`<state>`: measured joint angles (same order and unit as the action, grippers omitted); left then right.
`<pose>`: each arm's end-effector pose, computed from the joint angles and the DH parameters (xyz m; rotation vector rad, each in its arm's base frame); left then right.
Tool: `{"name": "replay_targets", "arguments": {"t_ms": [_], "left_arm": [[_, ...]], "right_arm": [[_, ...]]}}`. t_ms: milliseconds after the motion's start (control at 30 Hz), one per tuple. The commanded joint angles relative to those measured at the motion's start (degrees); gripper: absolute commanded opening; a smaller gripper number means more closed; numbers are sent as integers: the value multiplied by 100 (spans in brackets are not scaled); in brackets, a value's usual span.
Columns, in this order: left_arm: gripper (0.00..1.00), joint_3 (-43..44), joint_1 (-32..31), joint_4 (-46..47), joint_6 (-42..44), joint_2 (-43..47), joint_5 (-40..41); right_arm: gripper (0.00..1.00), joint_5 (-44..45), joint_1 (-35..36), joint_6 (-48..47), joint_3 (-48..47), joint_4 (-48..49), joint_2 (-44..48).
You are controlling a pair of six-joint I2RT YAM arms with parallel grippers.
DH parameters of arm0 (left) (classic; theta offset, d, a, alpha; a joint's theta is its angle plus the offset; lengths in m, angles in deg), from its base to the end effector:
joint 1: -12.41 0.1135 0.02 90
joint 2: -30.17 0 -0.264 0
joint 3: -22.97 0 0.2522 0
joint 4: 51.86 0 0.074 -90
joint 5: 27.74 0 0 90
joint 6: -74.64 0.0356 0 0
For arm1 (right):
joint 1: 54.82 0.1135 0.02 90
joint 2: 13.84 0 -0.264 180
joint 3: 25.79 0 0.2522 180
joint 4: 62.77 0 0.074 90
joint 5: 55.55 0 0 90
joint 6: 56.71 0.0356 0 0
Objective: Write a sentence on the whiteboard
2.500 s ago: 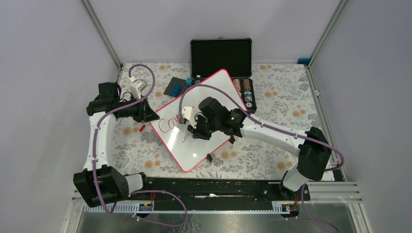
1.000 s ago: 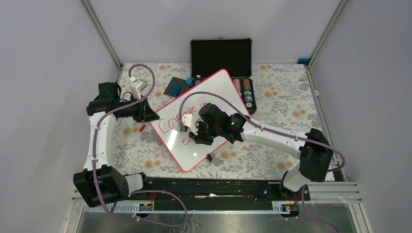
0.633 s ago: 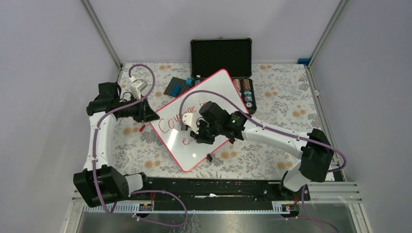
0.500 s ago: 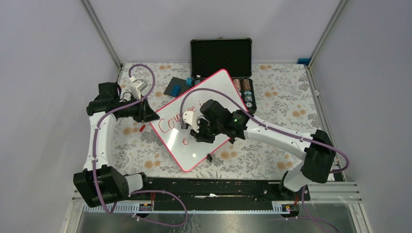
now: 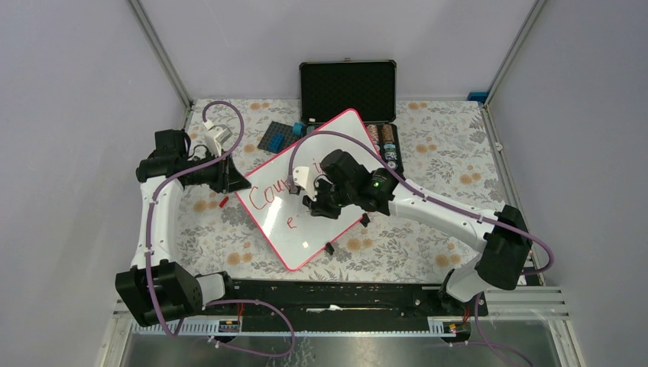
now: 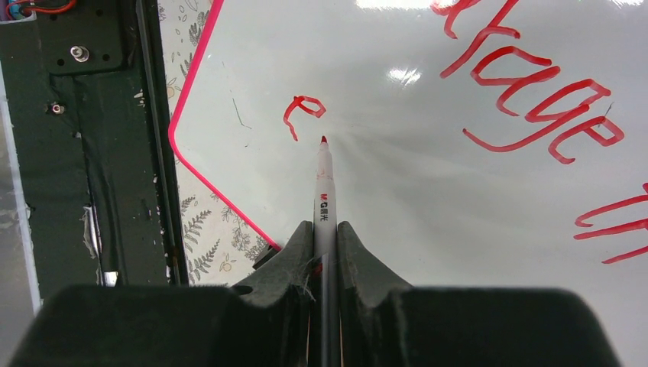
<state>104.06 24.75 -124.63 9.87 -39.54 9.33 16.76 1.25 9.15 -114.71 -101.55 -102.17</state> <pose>0.2224 0.0196 0.3271 0.5360 2.2024 -0.8751 0.1860 0.2959 0.3133 -1.5956 1.6278 0.6437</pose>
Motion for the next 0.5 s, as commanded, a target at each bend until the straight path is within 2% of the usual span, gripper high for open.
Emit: {"name": "replay_targets", "arguments": {"t_ms": [0, 467], "left_arm": [[1, -73, -30, 185, 126, 97, 124], [1, -72, -30, 184, 136, 87, 134]], "right_arm": [[0, -210, -26, 37, -257, 73, -2], [0, -138, -18, 79, -330, 238, -268]]}}
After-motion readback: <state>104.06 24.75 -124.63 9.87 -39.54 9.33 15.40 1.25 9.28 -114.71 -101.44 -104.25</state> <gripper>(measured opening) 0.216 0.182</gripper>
